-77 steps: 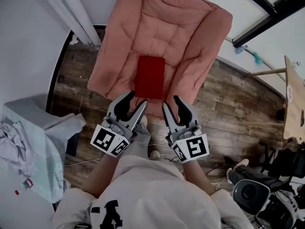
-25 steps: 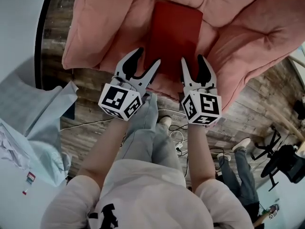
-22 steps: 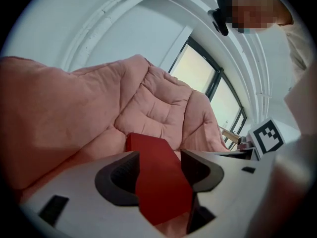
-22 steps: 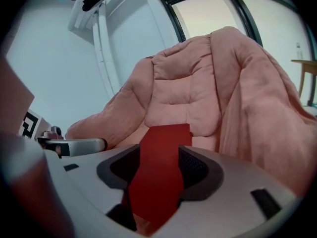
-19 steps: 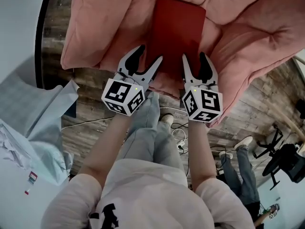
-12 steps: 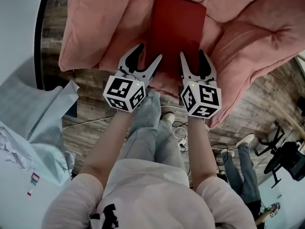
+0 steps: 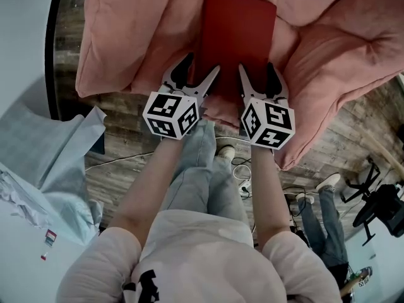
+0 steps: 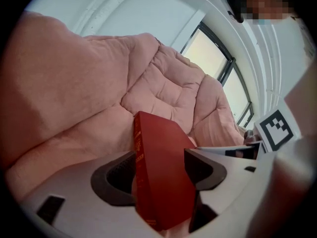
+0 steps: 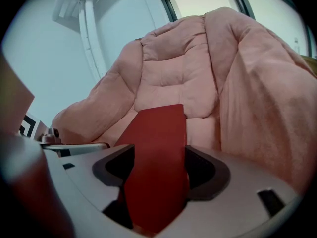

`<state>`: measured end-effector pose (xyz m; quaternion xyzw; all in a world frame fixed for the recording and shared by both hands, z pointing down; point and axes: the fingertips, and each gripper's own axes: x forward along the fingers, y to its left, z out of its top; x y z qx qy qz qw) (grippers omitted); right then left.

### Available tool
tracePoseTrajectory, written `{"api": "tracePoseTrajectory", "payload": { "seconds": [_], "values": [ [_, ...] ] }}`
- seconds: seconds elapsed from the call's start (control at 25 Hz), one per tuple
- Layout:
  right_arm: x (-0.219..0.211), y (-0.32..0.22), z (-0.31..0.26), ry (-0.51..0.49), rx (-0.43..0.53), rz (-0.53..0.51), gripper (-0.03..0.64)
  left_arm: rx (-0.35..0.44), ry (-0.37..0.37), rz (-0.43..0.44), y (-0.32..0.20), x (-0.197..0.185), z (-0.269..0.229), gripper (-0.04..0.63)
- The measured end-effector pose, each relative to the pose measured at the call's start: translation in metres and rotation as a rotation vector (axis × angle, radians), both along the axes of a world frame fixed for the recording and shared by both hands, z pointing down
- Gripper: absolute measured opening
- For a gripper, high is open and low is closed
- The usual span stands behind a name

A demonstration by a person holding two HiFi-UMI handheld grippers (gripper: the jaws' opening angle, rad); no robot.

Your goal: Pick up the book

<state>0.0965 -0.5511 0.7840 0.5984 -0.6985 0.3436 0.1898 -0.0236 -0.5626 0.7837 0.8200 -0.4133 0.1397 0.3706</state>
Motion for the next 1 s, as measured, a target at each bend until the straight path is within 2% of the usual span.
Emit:
{"api": "tracePoseTrajectory", "payload": {
  "seconds": [0.4,0.64,0.76,1.0],
  "values": [
    [-0.004,0.002,0.024,-0.026,-0.063,-0.019,0.336,-0.065,-0.008,0.008,-0.001,0.004,0.024,0.298],
    [-0.007,0.003,0.032,-0.095,-0.087,0.001,0.341,-0.090,-0.007,0.002,-0.002,0.006,0.037,0.308],
    [-0.008,0.002,0.037,-0.133,-0.087,0.014,0.341,-0.105,0.009,-0.008,-0.003,0.006,0.042,0.311],
    [-0.008,0.002,0.044,-0.111,-0.069,0.021,0.341,-0.143,0.058,-0.040,-0.002,0.007,0.053,0.311]
  ]
}}
